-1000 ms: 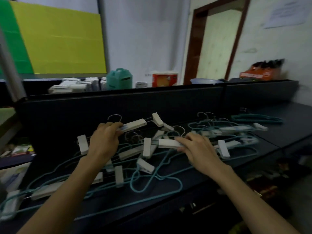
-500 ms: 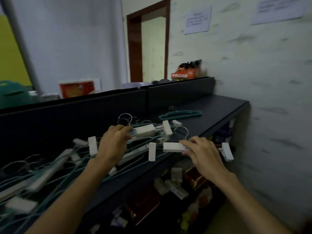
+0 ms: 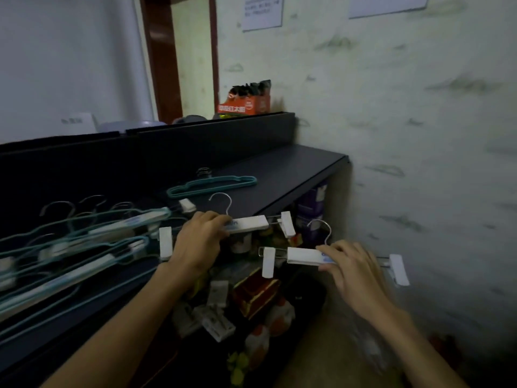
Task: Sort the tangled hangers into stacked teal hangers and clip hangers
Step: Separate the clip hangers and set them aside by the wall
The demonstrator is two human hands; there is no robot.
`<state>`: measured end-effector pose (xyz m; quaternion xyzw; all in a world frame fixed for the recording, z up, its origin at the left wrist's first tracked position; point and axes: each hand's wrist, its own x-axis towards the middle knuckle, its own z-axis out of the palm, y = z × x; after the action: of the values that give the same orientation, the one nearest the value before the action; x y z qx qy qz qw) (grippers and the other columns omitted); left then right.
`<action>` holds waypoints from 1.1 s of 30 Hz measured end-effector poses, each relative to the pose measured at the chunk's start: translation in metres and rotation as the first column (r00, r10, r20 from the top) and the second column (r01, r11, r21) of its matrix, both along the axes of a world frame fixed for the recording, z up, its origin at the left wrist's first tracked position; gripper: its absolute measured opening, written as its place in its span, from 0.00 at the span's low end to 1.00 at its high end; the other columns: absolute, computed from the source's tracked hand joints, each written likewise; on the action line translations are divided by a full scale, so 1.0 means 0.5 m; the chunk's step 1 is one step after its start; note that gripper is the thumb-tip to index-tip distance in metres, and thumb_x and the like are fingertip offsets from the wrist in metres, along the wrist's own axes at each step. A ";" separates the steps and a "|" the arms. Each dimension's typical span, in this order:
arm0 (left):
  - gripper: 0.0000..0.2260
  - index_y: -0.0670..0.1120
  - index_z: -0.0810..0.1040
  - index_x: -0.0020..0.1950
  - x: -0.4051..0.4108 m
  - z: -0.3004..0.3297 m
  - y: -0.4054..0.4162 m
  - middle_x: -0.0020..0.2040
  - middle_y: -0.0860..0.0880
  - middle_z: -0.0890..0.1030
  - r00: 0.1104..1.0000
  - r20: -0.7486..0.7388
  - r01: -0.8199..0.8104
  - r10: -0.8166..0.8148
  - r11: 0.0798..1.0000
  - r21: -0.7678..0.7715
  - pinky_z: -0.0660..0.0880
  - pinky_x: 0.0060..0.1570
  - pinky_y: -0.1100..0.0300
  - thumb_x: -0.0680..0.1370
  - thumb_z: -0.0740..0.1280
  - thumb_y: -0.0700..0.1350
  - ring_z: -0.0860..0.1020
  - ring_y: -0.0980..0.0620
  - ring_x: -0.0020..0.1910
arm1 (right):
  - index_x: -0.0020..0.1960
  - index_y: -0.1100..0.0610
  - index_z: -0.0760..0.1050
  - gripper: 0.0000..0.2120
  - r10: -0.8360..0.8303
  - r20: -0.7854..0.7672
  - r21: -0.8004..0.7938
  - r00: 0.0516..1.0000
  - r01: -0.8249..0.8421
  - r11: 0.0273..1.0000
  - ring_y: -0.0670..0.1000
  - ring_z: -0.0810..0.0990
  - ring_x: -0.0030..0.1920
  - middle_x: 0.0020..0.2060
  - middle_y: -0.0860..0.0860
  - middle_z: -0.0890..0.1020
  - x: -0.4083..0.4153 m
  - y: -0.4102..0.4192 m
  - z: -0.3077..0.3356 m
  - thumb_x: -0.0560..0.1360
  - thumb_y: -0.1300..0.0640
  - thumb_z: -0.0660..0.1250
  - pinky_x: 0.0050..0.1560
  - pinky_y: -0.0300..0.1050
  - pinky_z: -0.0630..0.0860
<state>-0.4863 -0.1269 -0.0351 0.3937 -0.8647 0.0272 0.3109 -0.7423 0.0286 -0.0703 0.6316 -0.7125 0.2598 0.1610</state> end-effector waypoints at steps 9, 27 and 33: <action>0.17 0.48 0.73 0.66 -0.274 -0.014 -0.115 0.62 0.47 0.75 0.992 0.009 0.128 -0.129 0.989 0.072 0.70 0.47 0.52 0.77 0.65 0.43 0.70 0.44 0.59 | 0.53 0.54 0.81 0.18 -0.128 -0.055 -0.059 0.990 0.125 0.990 0.53 0.79 0.40 0.42 0.50 0.82 -0.228 -0.062 -0.031 0.64 0.58 0.78 0.40 0.45 0.72; 0.16 0.48 0.72 0.66 -0.698 0.009 -0.440 0.62 0.49 0.75 0.978 0.048 0.196 -0.203 0.972 0.132 0.69 0.46 0.56 0.78 0.63 0.44 0.69 0.48 0.59 | 0.54 0.51 0.80 0.14 -0.142 -0.096 -0.131 0.985 0.129 0.983 0.53 0.78 0.40 0.42 0.48 0.80 -0.627 -0.358 0.015 0.69 0.54 0.73 0.37 0.50 0.77; 0.16 0.48 0.73 0.66 -0.834 0.004 -0.514 0.62 0.49 0.75 0.989 0.025 0.139 -0.143 0.981 0.133 0.71 0.47 0.55 0.78 0.63 0.44 0.70 0.49 0.59 | 0.55 0.50 0.80 0.14 -0.101 -0.048 -0.104 0.994 0.096 0.990 0.51 0.78 0.42 0.44 0.47 0.80 -0.775 -0.448 0.016 0.70 0.51 0.67 0.40 0.47 0.75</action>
<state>-0.9031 -0.3840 -0.0333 0.3506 -0.8955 -0.0449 0.2703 -1.1299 -0.1952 -0.0621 0.5933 -0.7242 0.2703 0.2244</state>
